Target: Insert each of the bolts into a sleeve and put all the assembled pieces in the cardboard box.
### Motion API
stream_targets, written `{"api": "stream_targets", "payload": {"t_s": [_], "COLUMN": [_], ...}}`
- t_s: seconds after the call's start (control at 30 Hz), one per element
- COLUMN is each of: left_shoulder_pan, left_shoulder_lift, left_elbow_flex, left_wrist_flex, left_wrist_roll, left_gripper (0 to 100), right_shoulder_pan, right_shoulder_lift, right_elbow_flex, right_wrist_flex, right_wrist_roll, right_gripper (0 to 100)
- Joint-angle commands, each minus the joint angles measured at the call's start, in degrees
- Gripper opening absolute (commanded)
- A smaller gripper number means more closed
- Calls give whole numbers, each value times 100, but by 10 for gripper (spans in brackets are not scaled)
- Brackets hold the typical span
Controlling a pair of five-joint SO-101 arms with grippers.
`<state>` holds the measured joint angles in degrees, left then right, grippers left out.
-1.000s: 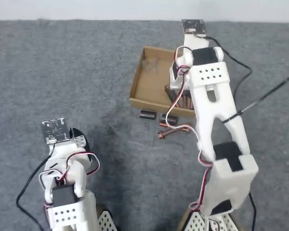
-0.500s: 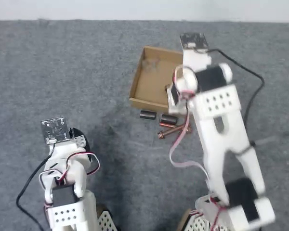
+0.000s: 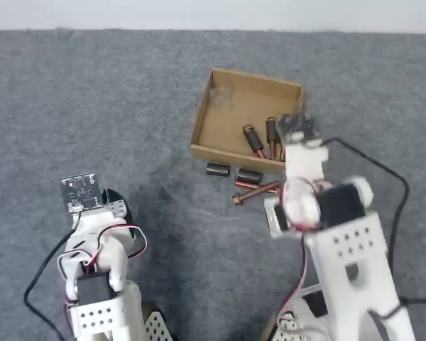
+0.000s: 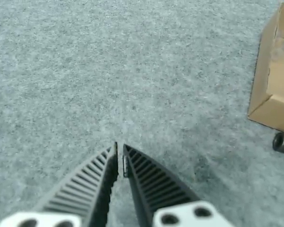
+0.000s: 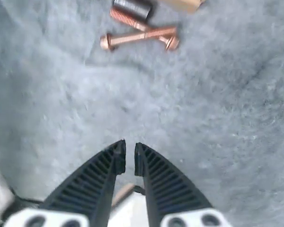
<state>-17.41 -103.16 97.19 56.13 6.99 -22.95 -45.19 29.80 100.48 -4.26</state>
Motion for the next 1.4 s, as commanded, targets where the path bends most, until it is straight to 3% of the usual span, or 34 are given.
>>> {"api": "stream_targets", "payload": {"t_s": [0.0,0.23,0.33,0.63,0.87,1.1,1.37], "left_shoulder_pan": [-35,-35,-35,-35,-26,-18,-18], "left_shoulder_lift": [-88,-88,-88,-88,-88,-88,-88], "left_elbow_flex": [-66,-66,-66,-66,-66,-66,-66], "left_wrist_flex": [-167,-158,-158,-158,-158,-167,-176], "left_wrist_roll": [-70,-70,-70,-70,-70,-62,-62], "left_gripper": [12,12,12,12,12,12,12], "right_shoulder_pan": [13,637,716,980,1226,1218,655], "right_shoulder_lift": [-664,-910,-910,-910,-910,-910,-13], "right_elbow_flex": [774,2127,2602,3200,3560,3727,3437], "right_wrist_flex": [4,-1429,-1877,-3248,-4409,-4760,-5024], "right_wrist_roll": [290,360,721,1099,2084,1503,1679], "right_gripper": [7,7,7,7,8,9,10]}}
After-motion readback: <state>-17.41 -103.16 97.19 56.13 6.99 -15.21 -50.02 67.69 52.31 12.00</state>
